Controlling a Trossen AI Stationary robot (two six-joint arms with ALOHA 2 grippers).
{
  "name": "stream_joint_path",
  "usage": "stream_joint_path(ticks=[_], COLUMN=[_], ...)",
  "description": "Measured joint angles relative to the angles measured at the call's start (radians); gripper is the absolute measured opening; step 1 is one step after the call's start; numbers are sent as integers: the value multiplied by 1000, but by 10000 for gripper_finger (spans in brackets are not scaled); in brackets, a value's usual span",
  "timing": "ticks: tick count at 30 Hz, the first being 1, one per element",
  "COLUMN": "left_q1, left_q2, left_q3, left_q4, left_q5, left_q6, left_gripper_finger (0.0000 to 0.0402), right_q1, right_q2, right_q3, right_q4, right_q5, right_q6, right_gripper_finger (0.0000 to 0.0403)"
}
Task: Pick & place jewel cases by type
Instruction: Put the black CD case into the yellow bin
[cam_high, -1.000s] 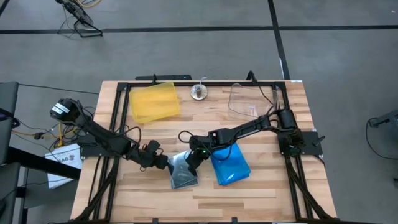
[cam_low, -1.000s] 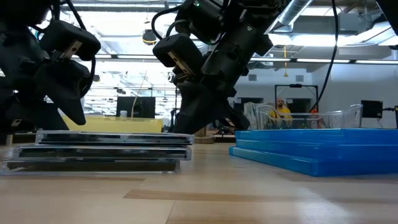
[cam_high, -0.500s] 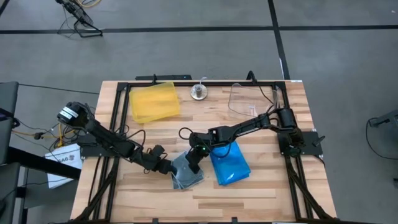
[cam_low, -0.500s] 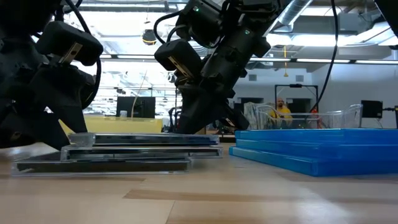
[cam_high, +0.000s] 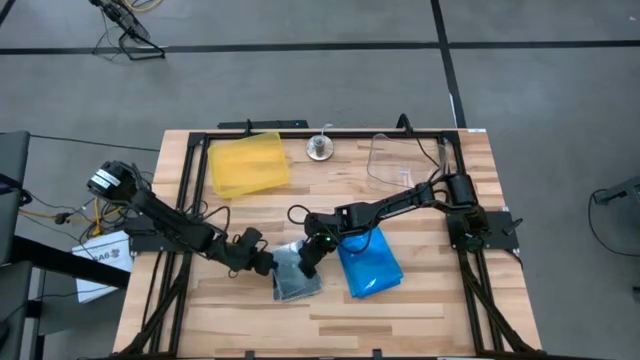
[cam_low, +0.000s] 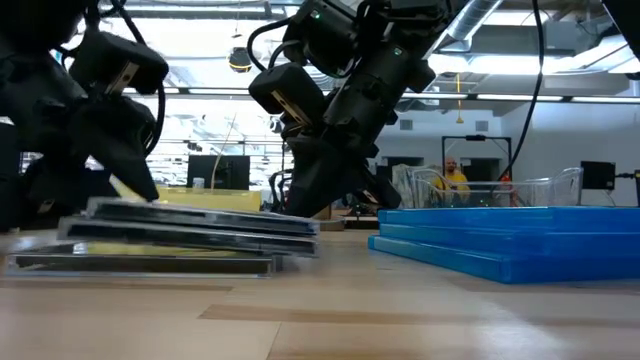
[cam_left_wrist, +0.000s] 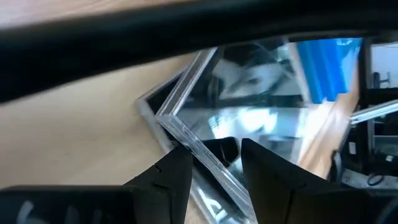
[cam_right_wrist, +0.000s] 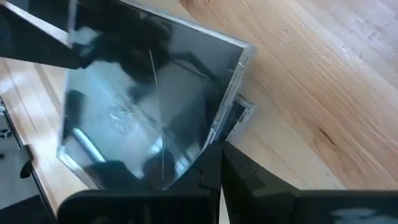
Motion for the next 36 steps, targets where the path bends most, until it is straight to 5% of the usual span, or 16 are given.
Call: stream_joint_path(ticks=[13, 23, 36], left_q1=[16, 14, 17], left_q2=[-105, -108, -114], left_q3=[5, 5, 6], left_q4=[44, 24, -19], left_q5=[-64, -33, 15], left_q6=[96, 56, 57], left_gripper_finger=[123, 15, 14], right_q1=[-3, -10, -25], right_q2=[3, -1, -17], right_q3=[20, 25, 25], right_q4=[57, 44, 37], right_q5=[1, -11, -106], right_q6=[17, 17, 15], right_gripper_finger=[0, 0, 0])
